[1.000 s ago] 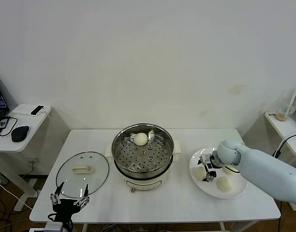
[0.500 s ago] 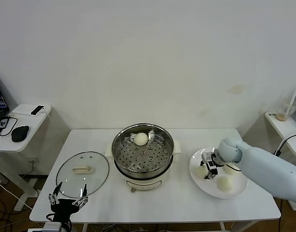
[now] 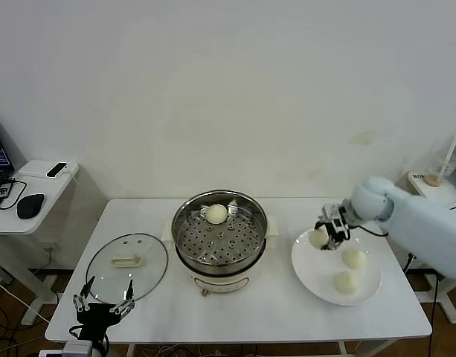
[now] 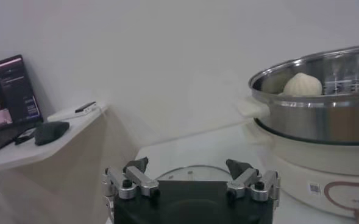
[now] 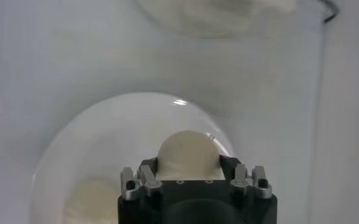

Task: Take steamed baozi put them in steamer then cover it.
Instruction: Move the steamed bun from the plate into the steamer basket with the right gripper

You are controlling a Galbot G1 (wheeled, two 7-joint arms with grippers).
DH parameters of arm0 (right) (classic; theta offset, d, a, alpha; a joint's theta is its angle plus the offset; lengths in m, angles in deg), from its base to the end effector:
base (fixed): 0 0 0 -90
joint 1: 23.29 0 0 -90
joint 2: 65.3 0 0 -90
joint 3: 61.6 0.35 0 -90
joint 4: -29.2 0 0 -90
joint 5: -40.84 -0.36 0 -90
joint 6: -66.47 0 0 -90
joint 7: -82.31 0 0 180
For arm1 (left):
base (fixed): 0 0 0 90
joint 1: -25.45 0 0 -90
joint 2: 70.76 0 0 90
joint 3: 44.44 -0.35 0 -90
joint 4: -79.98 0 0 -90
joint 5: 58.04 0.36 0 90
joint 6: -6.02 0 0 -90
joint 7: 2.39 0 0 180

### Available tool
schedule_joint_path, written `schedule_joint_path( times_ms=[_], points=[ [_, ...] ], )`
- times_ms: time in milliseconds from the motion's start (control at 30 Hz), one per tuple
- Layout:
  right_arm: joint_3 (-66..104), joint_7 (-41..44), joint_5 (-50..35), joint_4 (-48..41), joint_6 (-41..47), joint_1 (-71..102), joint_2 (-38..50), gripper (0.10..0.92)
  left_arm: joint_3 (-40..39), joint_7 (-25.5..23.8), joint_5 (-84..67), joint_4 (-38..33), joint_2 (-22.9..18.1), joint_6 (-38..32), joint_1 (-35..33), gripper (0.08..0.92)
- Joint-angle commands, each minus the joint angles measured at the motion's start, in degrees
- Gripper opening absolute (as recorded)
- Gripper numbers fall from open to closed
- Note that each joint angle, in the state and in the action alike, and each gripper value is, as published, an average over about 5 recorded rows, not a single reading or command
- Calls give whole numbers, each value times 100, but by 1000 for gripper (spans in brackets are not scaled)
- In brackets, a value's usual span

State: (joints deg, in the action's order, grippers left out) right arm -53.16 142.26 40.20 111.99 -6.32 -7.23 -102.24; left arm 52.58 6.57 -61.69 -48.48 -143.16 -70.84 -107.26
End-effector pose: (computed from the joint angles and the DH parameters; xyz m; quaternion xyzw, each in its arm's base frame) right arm 0.5141 -0.1035 -0.0934 0.4804 -0.5780 0.5797 0.3147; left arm 0.1311 0.0710 -0.2704 0.0387 -0.9806 -0.1397 0.1315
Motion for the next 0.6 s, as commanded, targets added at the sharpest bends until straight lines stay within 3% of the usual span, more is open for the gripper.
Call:
schedule_joint_path(
  times_ms=[33,267,600],
  points=[
    [-625,19,-756,131,91,-1574,-183,644,-5,-1,-19,-4,13,8,38,823],
    [-1129,-215,-1490,24,458,-2174,-1326,645,36,-4,-66,88,56,20,128,823],
    [-1255,-587,-2128,-734,932,-1697,-3144,645,213,-11,-85,71,47,41,200,823]
  ],
)
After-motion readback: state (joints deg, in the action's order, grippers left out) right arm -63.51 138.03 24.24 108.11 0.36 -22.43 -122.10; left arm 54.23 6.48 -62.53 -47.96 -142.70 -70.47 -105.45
